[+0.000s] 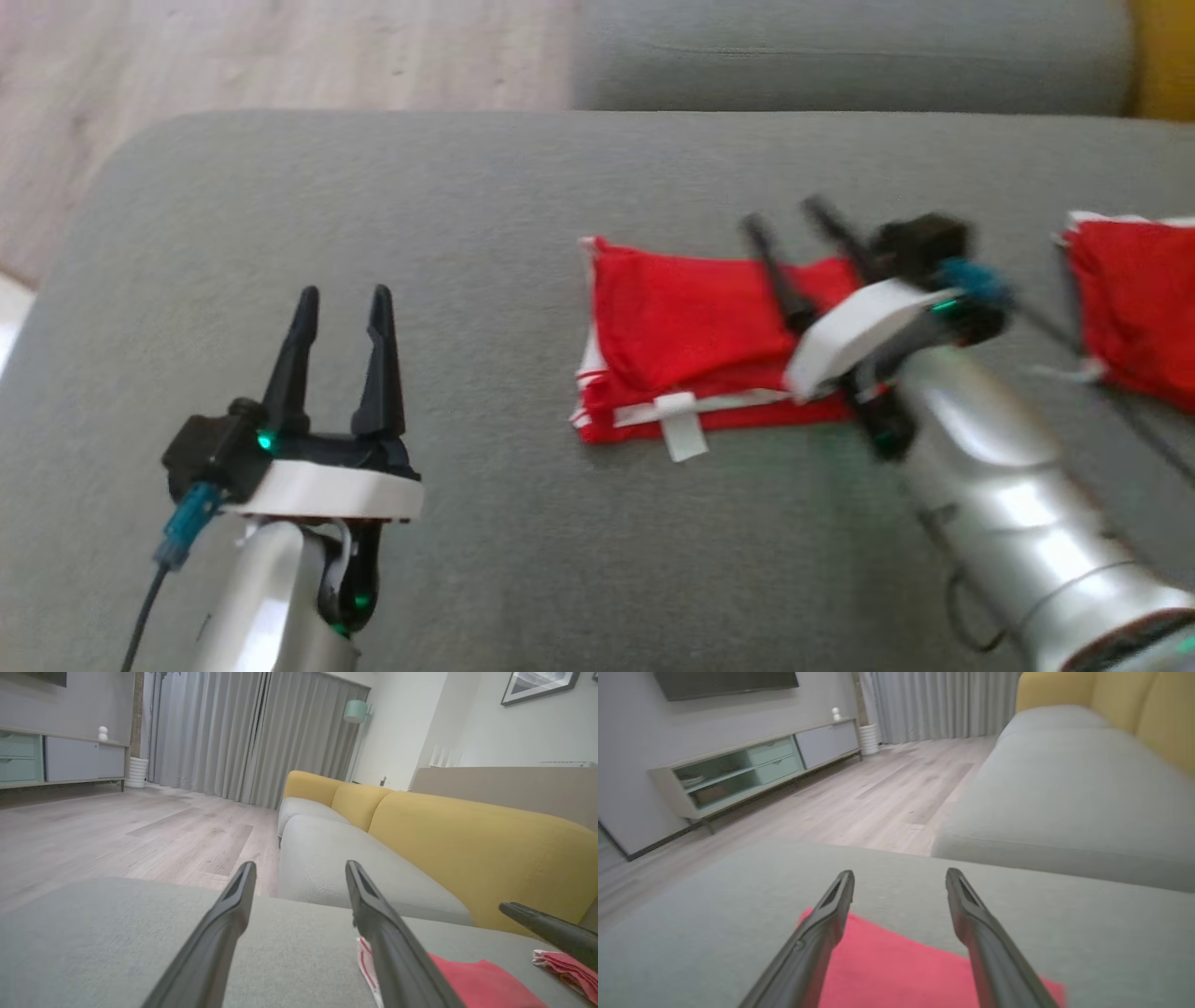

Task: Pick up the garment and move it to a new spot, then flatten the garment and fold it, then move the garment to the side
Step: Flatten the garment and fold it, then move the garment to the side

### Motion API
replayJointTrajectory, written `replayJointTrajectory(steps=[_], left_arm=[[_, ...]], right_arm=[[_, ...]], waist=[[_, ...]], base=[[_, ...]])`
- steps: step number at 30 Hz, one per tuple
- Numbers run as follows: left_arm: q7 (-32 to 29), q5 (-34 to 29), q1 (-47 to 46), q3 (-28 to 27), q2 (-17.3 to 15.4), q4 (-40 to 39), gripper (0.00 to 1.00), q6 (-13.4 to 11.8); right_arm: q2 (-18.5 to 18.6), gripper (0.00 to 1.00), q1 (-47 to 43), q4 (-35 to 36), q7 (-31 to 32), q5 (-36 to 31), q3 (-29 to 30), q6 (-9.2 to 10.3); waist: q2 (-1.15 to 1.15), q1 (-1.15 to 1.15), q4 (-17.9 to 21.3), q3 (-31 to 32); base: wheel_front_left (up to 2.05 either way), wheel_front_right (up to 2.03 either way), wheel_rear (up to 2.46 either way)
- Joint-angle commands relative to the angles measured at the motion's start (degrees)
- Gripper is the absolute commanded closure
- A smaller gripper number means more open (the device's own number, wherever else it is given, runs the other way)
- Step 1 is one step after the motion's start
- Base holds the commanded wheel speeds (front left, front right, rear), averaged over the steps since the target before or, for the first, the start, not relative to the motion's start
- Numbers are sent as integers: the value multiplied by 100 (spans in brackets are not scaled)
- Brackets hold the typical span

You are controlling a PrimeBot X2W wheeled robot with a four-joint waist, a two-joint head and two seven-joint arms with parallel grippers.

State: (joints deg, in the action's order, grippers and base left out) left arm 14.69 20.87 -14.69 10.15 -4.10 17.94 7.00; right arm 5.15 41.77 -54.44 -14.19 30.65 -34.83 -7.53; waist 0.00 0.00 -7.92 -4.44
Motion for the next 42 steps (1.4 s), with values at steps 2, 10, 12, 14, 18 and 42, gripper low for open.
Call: replayJointTrajectory(steps=[2, 10, 12, 14, 18, 42], left_arm=[[30, -90, -79, -295, -54, -287, 0, -49], [30, -311, 140, -570, 59, -505, 0, -55], [30, -400, 216, -601, 76, -518, 0, -48], [30, -491, 349, -645, 96, -496, 0, -42], [30, -572, 502, -672, 114, -510, 0, -45], [30, -365, 5, -193, 122, -546, 0, -102]], right_arm=[[179, 0, 53, 351, -76, -398, 436, 4], [281, 0, -1300, 1756, -80, -1909, 2353, 4], [140, 0, -1659, 2079, -80, -2155, 2688, 4], [-47, 0, -2127, 2478, -80, -2459, 2985, 4], [-186, 0, -2493, 2801, -80, -2605, 3272, 4], [-226, 0, -1757, 2306, 796, -2478, 2997, 4]], waist=[[0, 0, 354, 30], [0, 0, 753, 69], [0, 0, 809, 72], [0, 0, 872, 83], [0, 0, 913, 82], [0, 0, 435, -659]], base=[[0, 0, 0], [0, 0, 0], [0, 0, 0], [0, 0, 0], [0, 0, 0], [0, 0, 0]])
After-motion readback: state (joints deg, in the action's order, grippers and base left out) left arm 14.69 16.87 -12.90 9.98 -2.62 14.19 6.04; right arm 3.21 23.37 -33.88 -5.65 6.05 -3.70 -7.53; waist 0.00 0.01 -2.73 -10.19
